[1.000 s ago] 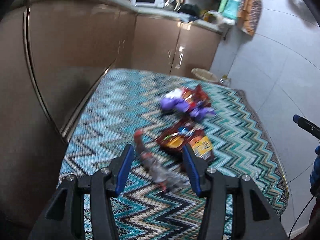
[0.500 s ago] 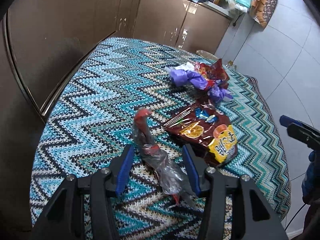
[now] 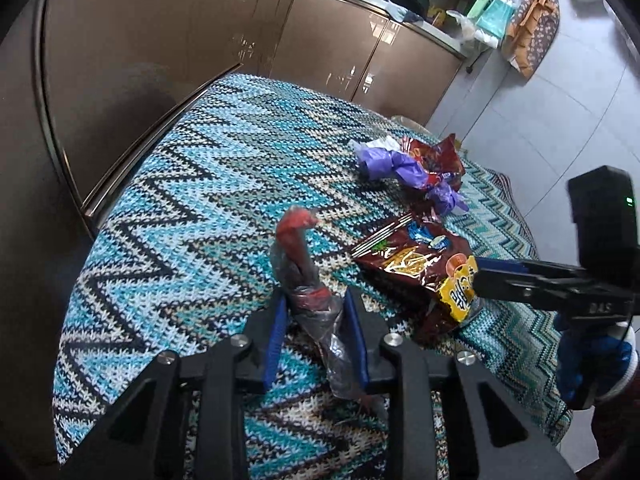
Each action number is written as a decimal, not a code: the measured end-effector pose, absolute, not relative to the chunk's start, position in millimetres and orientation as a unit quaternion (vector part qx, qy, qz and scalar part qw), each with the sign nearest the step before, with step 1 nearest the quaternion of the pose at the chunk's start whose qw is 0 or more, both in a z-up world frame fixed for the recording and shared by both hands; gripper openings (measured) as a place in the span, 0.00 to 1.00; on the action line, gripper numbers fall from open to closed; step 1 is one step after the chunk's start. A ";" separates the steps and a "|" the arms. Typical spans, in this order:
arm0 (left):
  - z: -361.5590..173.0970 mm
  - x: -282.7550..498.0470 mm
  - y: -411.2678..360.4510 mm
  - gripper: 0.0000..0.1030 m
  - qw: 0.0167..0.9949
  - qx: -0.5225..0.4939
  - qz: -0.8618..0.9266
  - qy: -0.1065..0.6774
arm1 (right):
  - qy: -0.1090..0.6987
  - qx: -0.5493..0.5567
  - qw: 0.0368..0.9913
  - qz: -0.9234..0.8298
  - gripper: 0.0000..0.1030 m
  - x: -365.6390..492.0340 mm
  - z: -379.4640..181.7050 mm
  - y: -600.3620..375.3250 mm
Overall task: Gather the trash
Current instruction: 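Grasp a clear red-striped wrapper with the left tool while the right tool grasps a brown snack bag, then carry both items over the white bin and open both tools to drop them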
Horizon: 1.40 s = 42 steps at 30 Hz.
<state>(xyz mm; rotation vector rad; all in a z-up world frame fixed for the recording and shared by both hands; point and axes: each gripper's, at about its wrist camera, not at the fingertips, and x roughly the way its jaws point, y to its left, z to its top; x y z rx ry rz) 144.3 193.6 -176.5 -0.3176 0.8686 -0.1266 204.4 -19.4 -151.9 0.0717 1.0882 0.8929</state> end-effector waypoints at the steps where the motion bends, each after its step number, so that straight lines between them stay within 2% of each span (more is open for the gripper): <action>1: -176.6 142.8 194.7 0.27 0.894 -0.154 -0.061 0.417 | 0.503 0.037 0.758 0.415 0.53 205.5 -153.3 -16.6; 8: -177.8 135.9 199.4 0.27 0.895 -0.166 -0.063 0.409 | 0.512 0.034 0.742 0.432 0.53 208.6 -155.7 6.0; 11: -177.1 131.7 202.9 0.27 0.896 -0.172 -0.061 0.406 | 0.515 0.032 0.738 0.436 0.37 208.6 -156.8 10.9; 13: -175.8 128.6 205.0 0.27 0.896 -0.173 -0.058 0.404 | 0.511 0.027 0.738 0.440 0.25 206.0 -154.8 14.0; 14: -175.7 127.7 205.7 0.27 0.897 -0.174 -0.057 0.403 | 0.509 0.025 0.738 0.442 0.14 204.7 -153.9 15.4; 17: -172.3 122.6 207.9 0.27 0.898 -0.175 -0.053 0.399 | 0.502 0.024 0.738 0.450 0.08 200.3 -150.5 16.7; 30: -120.5 104.4 172.4 0.24 0.918 -0.122 -0.070 0.370 | 0.423 -0.024 0.787 0.449 0.04 143.7 -98.8 -18.1; 42: -71.0 132.2 51.6 0.23 0.904 -0.079 -0.184 0.378 | 0.341 -0.013 0.877 0.338 0.04 103.7 -48.6 -169.0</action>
